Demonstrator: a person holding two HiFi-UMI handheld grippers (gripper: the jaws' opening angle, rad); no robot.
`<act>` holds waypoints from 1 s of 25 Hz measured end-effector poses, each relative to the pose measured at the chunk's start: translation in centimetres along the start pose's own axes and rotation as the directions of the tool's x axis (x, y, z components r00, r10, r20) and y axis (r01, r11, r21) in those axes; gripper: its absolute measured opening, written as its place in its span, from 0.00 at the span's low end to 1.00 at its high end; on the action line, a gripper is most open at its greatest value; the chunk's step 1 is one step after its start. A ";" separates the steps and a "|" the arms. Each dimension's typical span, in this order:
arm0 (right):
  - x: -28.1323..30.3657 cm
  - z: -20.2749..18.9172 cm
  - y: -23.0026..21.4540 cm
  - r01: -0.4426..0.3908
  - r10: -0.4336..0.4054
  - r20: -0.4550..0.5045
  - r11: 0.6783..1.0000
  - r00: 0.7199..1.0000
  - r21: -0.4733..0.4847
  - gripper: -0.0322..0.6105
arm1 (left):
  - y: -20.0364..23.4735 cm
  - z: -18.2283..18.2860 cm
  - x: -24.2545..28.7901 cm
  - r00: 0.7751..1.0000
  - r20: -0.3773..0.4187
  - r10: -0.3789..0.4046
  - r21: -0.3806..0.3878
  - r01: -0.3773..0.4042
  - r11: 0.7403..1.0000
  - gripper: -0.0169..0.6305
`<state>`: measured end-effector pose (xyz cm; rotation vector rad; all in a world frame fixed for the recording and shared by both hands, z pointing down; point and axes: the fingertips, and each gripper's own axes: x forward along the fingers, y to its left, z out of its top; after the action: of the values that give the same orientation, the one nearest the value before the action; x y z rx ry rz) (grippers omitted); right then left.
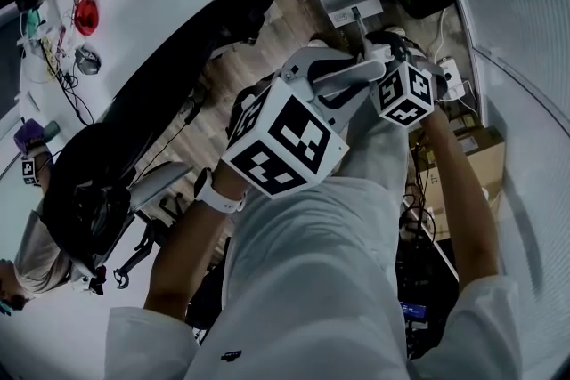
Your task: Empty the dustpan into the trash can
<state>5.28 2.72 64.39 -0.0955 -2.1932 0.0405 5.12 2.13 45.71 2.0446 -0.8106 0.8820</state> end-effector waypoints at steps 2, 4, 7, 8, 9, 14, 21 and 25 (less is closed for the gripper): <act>0.2 -0.4 0.1 -0.005 0.004 -0.016 1.000 1.000 -0.029 0.20 | 0.0 -0.2 0.3 1.000 -0.005 0.001 -0.002 -0.001 1.000 0.23; 0.5 -0.7 0.2 -0.005 0.004 -0.031 0.999 1.000 -0.052 0.20 | 0.1 -0.4 0.7 1.000 -0.009 -0.001 -0.008 0.001 1.000 0.23; 1.0 -1.1 0.2 -0.012 0.010 -0.039 0.999 0.999 -0.053 0.20 | 0.3 -0.7 1.2 1.000 -0.027 -0.004 -0.018 0.003 1.000 0.23; 1.1 -1.3 0.2 -0.011 0.009 -0.040 0.998 0.999 -0.054 0.20 | 0.4 -0.8 1.4 0.999 -0.033 -0.002 -0.016 0.001 1.000 0.23; 1.2 -1.5 0.2 -0.009 0.007 -0.038 0.999 0.999 -0.053 0.20 | 0.4 -0.9 1.6 0.999 -0.037 0.001 -0.013 -0.001 1.000 0.23; 1.5 -1.6 0.3 0.004 -0.004 -0.020 1.000 1.000 -0.018 0.21 | 0.5 -1.2 1.7 0.999 -0.042 -0.010 -0.012 0.009 1.000 0.23; 0.4 -1.5 -0.5 -0.027 0.026 0.015 0.992 1.000 0.127 0.39 | -0.1 -1.9 2.0 0.996 -0.095 -0.006 0.133 0.019 0.991 0.27; -1.2 -1.1 -0.9 -0.015 0.014 0.017 0.992 1.000 0.124 0.41 | -0.4 -2.0 1.7 0.997 -0.074 0.007 0.136 0.003 0.991 0.34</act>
<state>6.77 1.69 64.13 -0.0413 -2.2002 0.1859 5.73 3.53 47.88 2.1148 -0.7295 1.0330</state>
